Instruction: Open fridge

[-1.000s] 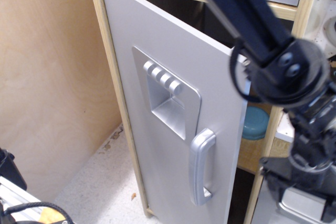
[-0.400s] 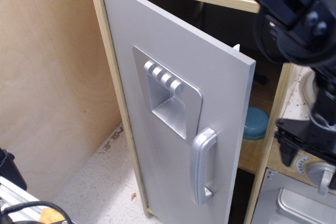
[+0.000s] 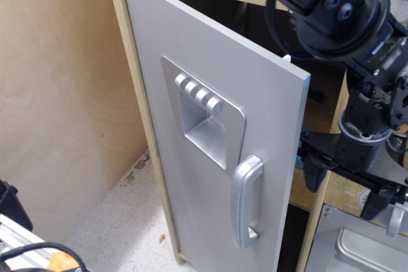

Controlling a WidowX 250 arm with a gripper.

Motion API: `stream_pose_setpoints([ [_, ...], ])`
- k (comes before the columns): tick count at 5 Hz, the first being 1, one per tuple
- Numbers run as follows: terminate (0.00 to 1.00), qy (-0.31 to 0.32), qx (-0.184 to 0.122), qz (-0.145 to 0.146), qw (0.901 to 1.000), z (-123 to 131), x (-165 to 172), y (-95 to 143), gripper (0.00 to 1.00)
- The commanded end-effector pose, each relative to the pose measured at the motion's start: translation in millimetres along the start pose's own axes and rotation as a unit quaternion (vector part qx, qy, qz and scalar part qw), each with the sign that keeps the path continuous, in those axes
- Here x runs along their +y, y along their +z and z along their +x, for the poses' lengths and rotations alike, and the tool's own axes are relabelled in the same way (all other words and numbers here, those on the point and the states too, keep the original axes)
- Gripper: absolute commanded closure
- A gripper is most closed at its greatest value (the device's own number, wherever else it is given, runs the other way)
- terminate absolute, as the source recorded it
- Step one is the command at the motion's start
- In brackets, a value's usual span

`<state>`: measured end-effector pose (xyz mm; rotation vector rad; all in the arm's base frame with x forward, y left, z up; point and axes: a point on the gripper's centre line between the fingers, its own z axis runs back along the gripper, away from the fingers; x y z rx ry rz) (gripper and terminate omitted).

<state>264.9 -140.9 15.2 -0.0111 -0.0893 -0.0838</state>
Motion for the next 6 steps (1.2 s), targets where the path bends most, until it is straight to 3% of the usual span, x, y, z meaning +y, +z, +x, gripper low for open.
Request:
stream_pose_setpoints([
  [1,0.00,0.005,-0.016,0.015,0.9998,-8.5,20.9,29.1,0.00],
  [3,0.00,0.024,-0.018,0.025,0.9992,-8.6,41.4,26.0,0.00],
  [4,0.00,0.020,-0.005,0.022,0.9995,-10.3,73.0,28.3,0.00],
  [6,0.00,0.045,-0.011,0.047,0.9978,-18.4,105.0,60.4,0.00],
])
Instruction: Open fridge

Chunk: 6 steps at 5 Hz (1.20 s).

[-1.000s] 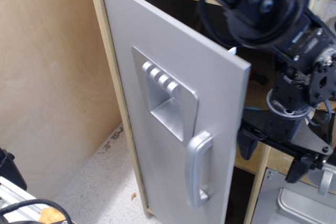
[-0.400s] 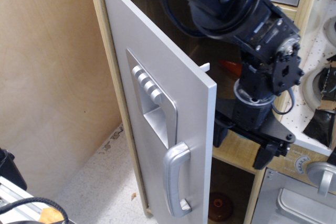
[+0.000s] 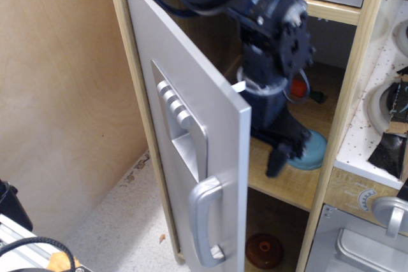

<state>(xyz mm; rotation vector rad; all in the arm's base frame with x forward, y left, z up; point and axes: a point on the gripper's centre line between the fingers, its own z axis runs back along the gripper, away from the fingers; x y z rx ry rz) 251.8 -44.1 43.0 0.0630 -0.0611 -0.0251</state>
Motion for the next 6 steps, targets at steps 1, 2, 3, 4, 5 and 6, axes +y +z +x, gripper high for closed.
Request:
stream_pose_setpoints([
  [1,0.00,0.034,-0.030,0.009,0.9989,-10.0,22.4,36.2,0.00],
  [2,0.00,0.050,-0.041,0.013,0.9978,-22.0,39.7,40.2,0.00],
  [3,0.00,0.052,-0.051,0.022,0.9971,-28.1,52.7,40.5,0.00],
  [4,0.00,0.051,-0.051,0.026,0.9971,-32.9,67.7,40.9,0.00],
  [5,0.00,0.055,-0.045,0.024,0.9972,-37.8,83.8,43.5,0.00],
  [6,0.00,0.052,-0.044,0.022,0.9974,-40.9,106.3,45.1,0.00],
])
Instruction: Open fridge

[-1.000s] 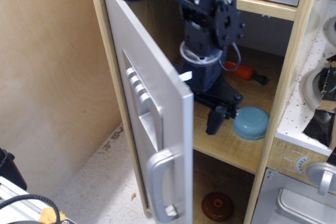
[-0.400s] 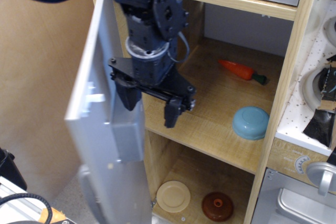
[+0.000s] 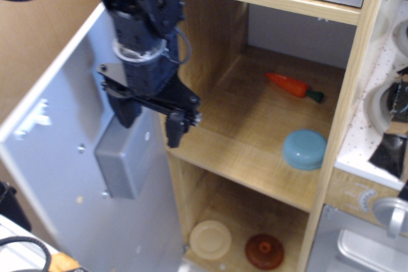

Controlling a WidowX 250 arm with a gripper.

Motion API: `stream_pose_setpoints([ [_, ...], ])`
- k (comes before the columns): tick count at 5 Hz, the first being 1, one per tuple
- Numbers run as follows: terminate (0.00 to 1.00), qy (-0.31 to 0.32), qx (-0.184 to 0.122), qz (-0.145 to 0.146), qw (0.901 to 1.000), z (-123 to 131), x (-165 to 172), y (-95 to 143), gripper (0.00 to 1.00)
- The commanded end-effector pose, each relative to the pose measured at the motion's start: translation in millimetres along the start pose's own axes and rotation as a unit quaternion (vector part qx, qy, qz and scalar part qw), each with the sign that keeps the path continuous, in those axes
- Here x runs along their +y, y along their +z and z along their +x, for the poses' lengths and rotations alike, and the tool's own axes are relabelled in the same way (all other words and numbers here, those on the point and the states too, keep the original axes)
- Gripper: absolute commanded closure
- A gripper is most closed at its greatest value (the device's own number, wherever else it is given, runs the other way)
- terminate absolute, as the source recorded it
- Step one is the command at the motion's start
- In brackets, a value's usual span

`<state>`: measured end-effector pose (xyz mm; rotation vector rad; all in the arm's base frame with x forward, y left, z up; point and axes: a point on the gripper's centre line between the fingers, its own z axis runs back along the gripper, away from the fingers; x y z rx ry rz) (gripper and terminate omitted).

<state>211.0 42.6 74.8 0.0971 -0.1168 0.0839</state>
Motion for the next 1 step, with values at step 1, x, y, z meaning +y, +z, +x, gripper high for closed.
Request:
stream_pose_setpoints([
  [1,1.00,-0.005,-0.021,-0.005,0.9997,4.5,35.2,13.3,0.00],
])
